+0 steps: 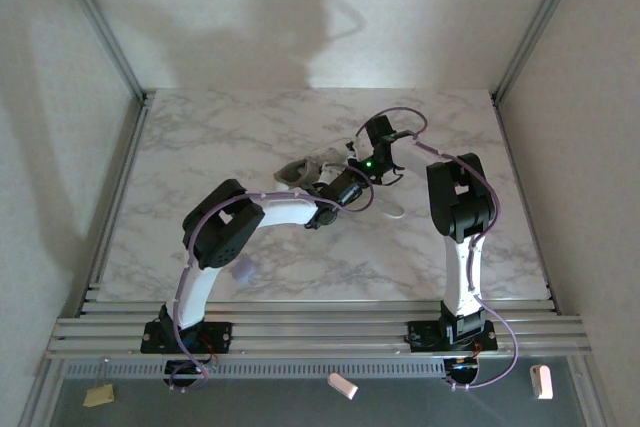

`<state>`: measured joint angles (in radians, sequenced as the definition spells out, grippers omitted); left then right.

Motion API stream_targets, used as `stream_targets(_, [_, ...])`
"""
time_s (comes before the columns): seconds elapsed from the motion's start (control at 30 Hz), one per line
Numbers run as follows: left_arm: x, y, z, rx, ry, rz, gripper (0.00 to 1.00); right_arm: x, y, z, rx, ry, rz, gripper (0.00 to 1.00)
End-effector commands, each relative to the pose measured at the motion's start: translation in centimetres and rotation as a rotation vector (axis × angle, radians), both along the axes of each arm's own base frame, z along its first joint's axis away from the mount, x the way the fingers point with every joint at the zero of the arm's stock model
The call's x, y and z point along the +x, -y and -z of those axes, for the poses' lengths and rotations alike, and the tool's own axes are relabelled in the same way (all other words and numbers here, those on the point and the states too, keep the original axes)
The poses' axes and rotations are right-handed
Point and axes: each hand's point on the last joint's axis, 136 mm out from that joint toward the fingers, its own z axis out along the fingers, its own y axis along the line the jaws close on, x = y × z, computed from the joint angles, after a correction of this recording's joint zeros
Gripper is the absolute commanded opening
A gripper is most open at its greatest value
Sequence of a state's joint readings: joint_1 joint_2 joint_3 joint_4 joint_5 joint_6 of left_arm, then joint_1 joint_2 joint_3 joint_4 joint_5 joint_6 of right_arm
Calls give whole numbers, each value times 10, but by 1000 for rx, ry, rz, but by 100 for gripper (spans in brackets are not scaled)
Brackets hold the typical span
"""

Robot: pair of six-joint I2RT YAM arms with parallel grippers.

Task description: Tie the shoes

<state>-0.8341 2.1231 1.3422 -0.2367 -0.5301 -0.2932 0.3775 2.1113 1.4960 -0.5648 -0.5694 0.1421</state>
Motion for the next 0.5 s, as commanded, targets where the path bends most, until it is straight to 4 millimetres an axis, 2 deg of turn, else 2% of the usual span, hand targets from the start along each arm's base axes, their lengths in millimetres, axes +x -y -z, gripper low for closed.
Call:
stream_targets(0.0, [-13,-9,-14,-3,-6,-18,0,0,5,-4,-13,17,4,0])
stream_targets(0.13, [-27,6,-61,-216,27,9,0,0,7,-8,-20,36,17,0])
stream_targets(0.23, [-42,11,-87,-375,32,39,0,-1,10,-10,-30,49,26,0])
stream_targets(0.4, [-64,4,-111,-529,38,50,0,-12,10,-12,-57,66,20,0])
stream_targets(0.47, [-70,-4,-115,-556,43,36,0,-17,9,-17,-71,90,13,6])
